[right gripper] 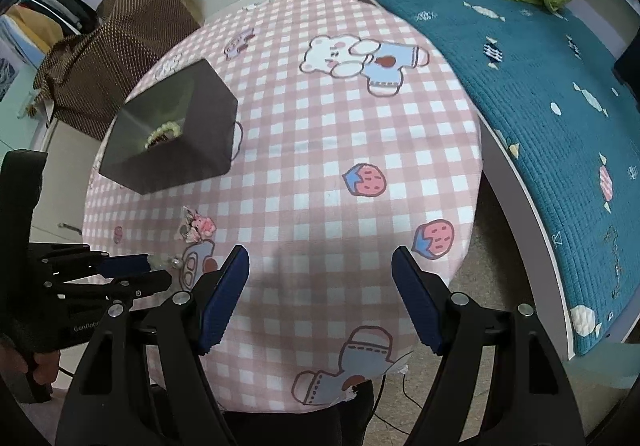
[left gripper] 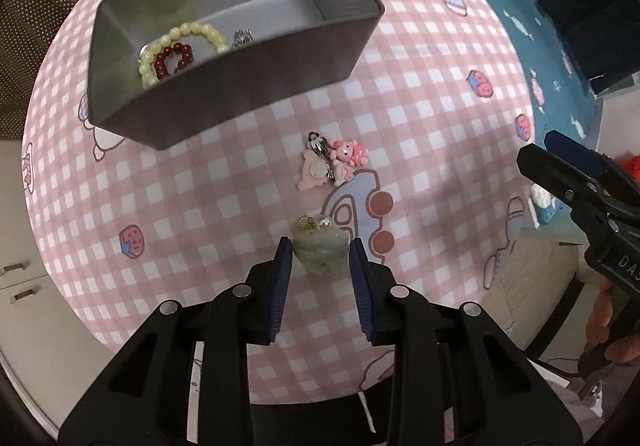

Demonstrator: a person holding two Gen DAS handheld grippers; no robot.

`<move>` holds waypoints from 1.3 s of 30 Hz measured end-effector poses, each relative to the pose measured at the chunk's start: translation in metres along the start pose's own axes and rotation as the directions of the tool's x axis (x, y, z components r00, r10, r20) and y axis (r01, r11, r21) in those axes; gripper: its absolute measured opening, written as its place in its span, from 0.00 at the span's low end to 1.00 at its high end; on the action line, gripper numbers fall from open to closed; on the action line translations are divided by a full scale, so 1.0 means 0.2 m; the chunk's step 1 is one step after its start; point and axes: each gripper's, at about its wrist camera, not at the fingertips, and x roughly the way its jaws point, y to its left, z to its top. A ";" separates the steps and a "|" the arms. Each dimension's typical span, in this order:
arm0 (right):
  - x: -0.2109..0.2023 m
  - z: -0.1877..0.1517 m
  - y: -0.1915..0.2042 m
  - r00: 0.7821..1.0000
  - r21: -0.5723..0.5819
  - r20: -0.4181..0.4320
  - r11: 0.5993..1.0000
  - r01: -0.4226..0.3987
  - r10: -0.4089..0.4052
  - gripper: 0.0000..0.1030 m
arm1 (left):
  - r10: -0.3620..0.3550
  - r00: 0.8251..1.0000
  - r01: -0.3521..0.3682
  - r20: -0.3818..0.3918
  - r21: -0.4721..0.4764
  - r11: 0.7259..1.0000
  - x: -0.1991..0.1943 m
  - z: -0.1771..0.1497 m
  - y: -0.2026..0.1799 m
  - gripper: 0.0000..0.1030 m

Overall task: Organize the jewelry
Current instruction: 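Close the left tool on the green jade pendant, then lift the jade pendant with the left tool while the right tool grasps a pink charm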

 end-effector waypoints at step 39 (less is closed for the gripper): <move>0.35 -0.10 0.73 0.993 -0.157 -0.086 0.986 0.060 -0.074 0.31 | -0.091 0.975 0.114 0.205 -0.100 0.988 -0.31 -0.34 0.71 0.28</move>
